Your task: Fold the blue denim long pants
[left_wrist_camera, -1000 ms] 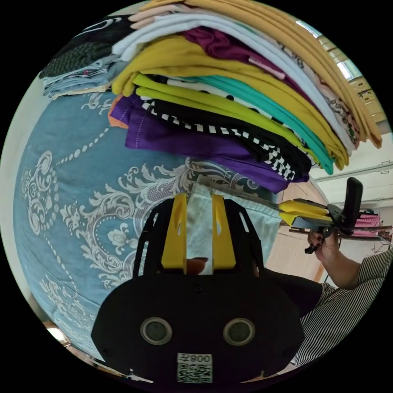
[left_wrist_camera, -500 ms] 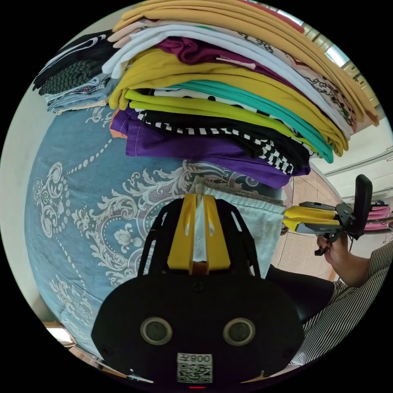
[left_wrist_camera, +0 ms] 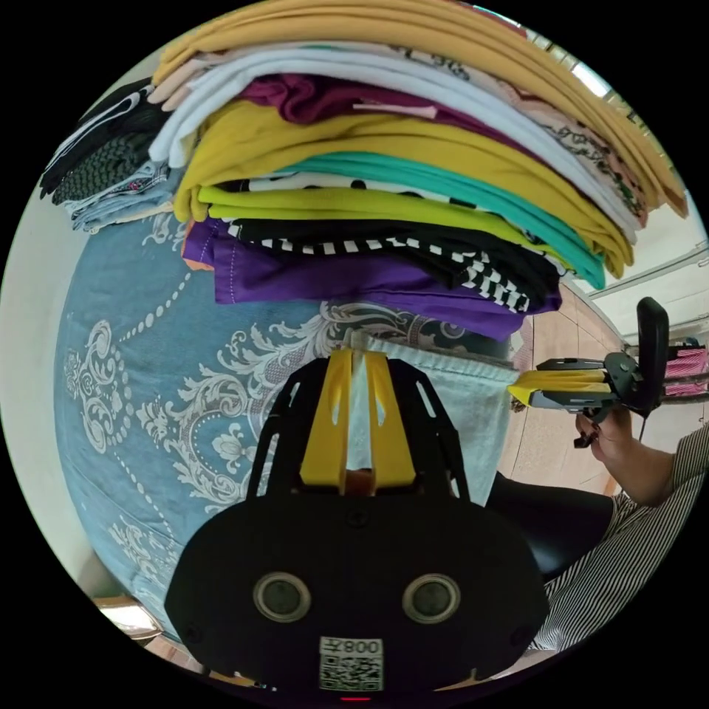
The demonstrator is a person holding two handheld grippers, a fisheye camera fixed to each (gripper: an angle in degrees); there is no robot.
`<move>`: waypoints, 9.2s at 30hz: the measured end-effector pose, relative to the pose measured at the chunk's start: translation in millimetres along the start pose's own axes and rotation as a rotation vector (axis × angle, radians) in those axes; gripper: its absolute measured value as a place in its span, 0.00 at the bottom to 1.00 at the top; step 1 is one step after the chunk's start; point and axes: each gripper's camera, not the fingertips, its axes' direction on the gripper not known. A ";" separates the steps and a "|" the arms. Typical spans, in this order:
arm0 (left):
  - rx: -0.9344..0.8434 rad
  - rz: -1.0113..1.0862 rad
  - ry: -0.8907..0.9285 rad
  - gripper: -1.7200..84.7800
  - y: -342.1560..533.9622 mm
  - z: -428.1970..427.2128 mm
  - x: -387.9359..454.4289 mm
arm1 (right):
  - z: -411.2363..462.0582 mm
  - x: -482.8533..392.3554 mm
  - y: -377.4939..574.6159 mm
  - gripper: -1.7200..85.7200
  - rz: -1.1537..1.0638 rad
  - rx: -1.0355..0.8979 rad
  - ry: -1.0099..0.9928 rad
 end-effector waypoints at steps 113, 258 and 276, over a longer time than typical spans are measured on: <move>0.281 -0.709 0.115 0.02 1117.2 195.4 44.9 | 4.9 -826.2 -301.2 0.02 -0.954 -0.553 -0.062; 0.887 -1.696 -0.053 0.02 1929.5 645.4 278.9 | -299.7 -1496.8 -297.6 0.02 -1.352 -0.747 -0.049; 0.679 -1.592 -0.143 0.02 1847.5 696.4 272.2 | -267.4 -1474.1 -336.9 0.02 -1.247 -0.815 -0.099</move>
